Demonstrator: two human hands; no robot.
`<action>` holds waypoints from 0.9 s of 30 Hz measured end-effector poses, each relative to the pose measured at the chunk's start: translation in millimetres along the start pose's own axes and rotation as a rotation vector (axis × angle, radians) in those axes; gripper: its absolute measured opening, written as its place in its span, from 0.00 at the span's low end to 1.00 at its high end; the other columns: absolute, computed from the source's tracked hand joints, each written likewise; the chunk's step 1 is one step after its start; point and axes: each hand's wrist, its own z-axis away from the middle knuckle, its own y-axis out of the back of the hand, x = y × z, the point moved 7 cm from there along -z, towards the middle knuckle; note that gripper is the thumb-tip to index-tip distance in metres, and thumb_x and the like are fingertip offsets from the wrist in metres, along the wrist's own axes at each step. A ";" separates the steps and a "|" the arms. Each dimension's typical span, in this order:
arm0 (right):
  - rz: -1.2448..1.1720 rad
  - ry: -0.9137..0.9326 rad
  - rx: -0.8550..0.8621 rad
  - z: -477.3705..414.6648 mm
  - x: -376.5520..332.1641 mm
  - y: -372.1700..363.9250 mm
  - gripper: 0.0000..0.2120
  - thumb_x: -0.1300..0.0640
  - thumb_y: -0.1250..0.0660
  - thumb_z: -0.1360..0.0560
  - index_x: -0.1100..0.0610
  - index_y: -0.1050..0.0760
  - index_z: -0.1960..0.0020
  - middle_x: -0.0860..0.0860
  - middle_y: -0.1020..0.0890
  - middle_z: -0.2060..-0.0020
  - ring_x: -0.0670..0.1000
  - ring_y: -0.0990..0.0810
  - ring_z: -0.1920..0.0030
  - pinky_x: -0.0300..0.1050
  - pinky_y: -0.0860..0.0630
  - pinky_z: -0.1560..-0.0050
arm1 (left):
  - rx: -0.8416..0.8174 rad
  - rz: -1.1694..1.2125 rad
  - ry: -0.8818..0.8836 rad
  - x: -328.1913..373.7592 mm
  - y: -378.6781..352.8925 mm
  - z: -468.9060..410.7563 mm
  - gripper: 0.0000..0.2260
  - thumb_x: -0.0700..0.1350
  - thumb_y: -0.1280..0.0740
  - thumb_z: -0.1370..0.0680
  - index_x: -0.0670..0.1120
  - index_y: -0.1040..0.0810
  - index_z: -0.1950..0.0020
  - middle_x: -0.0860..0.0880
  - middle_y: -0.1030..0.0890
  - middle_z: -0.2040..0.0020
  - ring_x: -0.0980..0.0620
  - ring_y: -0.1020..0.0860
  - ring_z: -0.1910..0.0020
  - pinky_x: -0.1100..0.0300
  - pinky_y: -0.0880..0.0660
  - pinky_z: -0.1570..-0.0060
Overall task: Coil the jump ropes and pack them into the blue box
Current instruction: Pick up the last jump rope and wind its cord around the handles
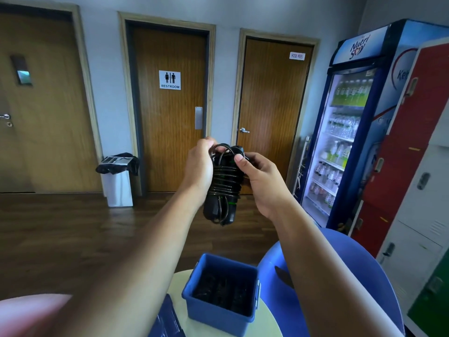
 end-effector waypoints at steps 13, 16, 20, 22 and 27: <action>0.079 -0.275 0.046 -5.8 -2.9 17.0 0.18 0.41 0.29 0.27 0.55 0.18 0.48 0.47 0.15 0.62 0.50 0.18 0.59 0.48 0.27 0.55 | -0.119 -0.207 -0.118 -1.5 -10.2 -5.6 0.07 0.47 0.32 0.21 0.49 0.30 0.50 0.45 0.24 0.54 0.46 0.21 0.56 0.49 0.21 0.58; 0.212 -0.233 -0.081 -7.3 -12.4 17.4 0.16 0.44 0.28 0.26 0.57 0.16 0.50 0.48 0.15 0.63 0.47 0.17 0.64 0.47 0.28 0.56 | -0.152 -0.209 -0.085 -4.1 -10.5 -6.5 0.11 0.44 0.34 0.20 0.48 0.33 0.41 0.46 0.26 0.50 0.47 0.21 0.55 0.49 0.19 0.57; 0.293 -0.229 -0.120 -10.2 -13.6 16.6 0.14 0.47 0.27 0.26 0.58 0.16 0.49 0.48 0.15 0.63 0.44 0.17 0.67 0.46 0.29 0.58 | -0.200 -0.237 -0.044 -10.6 -12.4 -8.5 0.12 0.44 0.37 0.19 0.49 0.36 0.38 0.47 0.26 0.53 0.51 0.23 0.58 0.53 0.24 0.59; 0.286 -0.228 -0.108 -10.9 -9.3 14.2 0.14 0.49 0.27 0.27 0.59 0.16 0.51 0.49 0.16 0.65 0.45 0.19 0.67 0.45 0.29 0.61 | -0.206 -0.251 0.008 -14.4 -11.9 -10.0 0.13 0.46 0.36 0.20 0.50 0.36 0.39 0.45 0.25 0.52 0.50 0.23 0.58 0.54 0.25 0.59; 0.289 -0.013 0.015 -18.9 -9.9 11.1 0.10 0.50 0.28 0.25 0.56 0.15 0.58 0.51 0.15 0.64 0.47 0.18 0.61 0.45 0.22 0.58 | -0.199 -0.123 0.143 -16.4 -16.0 -11.5 0.07 0.44 0.36 0.21 0.45 0.28 0.45 0.45 0.25 0.55 0.48 0.25 0.56 0.53 0.28 0.55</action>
